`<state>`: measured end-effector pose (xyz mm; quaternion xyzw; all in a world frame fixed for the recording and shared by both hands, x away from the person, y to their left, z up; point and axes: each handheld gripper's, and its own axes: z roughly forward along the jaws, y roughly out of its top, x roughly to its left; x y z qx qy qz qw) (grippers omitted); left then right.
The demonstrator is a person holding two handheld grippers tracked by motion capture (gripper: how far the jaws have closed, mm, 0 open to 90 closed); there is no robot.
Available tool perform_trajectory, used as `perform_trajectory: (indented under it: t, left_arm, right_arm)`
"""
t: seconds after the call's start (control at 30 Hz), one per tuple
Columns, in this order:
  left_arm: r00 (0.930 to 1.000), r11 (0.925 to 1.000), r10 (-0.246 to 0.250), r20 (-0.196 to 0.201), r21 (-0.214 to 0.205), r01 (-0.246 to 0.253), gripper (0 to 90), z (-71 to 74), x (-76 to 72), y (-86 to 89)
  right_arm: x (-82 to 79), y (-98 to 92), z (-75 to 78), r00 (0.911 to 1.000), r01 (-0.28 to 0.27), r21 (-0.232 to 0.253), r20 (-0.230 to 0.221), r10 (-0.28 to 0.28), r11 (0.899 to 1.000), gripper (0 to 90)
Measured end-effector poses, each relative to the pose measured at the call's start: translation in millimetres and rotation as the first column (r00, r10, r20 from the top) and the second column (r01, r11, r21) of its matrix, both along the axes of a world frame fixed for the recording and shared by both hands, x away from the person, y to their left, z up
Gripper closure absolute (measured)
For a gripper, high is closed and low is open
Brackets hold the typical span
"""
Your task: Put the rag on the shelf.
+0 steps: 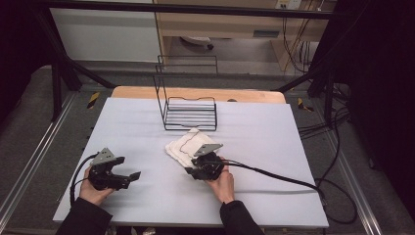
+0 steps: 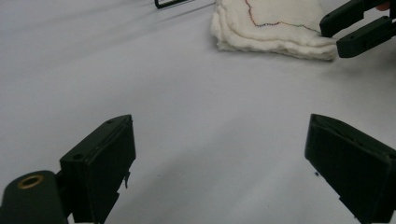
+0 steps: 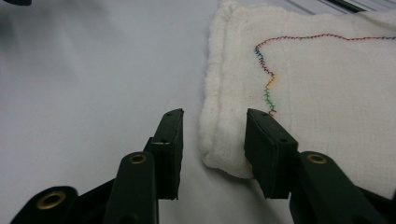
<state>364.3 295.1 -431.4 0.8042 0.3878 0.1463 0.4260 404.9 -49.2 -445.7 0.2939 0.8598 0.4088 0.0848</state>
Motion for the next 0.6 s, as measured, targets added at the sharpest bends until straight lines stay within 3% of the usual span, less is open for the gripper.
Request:
perform_trajectory:
  t: [0.3,0.6]
  left_arm:
    - [1.0000,1.0000,0.000,0.000,0.001,0.000,8.8,0.0,0.0,-0.3]
    - [1.0000,1.0000,0.001,0.002,0.002,-0.001,8.8,0.0,-0.1,0.0]
  right_arm:
    - [-1.6,3.0,-0.9,0.9992,0.009,-0.063,0.038,-0.007,0.998,79.0]
    - [-4.2,2.9,3.0,0.9985,0.008,-0.083,0.054,-0.004,0.997,85.6]
